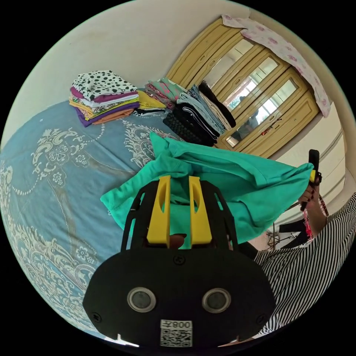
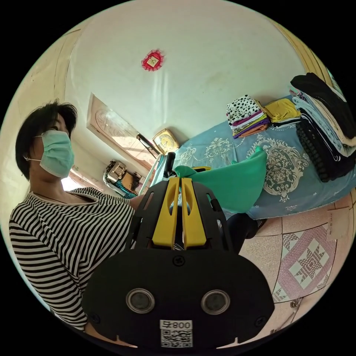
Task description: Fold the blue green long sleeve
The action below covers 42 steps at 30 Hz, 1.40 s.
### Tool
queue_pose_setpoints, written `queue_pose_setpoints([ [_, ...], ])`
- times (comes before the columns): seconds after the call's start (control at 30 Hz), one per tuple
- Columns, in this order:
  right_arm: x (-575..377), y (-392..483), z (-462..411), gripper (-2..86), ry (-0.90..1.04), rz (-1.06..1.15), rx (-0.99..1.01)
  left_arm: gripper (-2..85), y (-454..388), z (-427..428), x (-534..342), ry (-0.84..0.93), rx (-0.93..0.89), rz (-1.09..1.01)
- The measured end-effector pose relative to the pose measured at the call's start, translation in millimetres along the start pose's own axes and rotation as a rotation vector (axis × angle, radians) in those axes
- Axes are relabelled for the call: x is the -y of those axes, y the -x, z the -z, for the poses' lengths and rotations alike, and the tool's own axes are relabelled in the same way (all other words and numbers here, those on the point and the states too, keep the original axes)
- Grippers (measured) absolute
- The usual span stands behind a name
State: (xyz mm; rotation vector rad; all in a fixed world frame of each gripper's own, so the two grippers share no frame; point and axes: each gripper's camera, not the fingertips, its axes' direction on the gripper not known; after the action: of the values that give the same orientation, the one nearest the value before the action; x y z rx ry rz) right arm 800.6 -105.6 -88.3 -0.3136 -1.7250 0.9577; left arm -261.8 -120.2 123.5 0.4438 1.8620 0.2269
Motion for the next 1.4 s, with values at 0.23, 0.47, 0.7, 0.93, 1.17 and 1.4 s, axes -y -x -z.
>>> queue_pose_setpoints([
  [0.23,-36,-3,35,0.3,-0.078,-0.054,0.032,10.5,-81,-117,89,0.192,0.134,-0.182],
  [0.47,-53,7,39,0.3,-0.060,-0.047,0.062,10.1,-137,-201,149,0.327,0.176,-0.263],
  [0.7,-77,25,27,0.3,-0.042,-0.039,0.104,2.4,-184,-241,193,0.378,0.215,-0.250],
  [0.93,-113,53,36,0.3,-0.095,-0.016,0.087,0.9,-227,-133,224,0.044,0.121,-0.055],
  [1.17,-128,123,46,0.3,-0.164,0.190,0.079,0.8,-305,60,200,-0.374,0.142,0.054],
  [1.4,-144,229,41,0.3,-0.204,0.478,0.083,0.8,-453,233,142,-0.750,0.361,-0.025],
])
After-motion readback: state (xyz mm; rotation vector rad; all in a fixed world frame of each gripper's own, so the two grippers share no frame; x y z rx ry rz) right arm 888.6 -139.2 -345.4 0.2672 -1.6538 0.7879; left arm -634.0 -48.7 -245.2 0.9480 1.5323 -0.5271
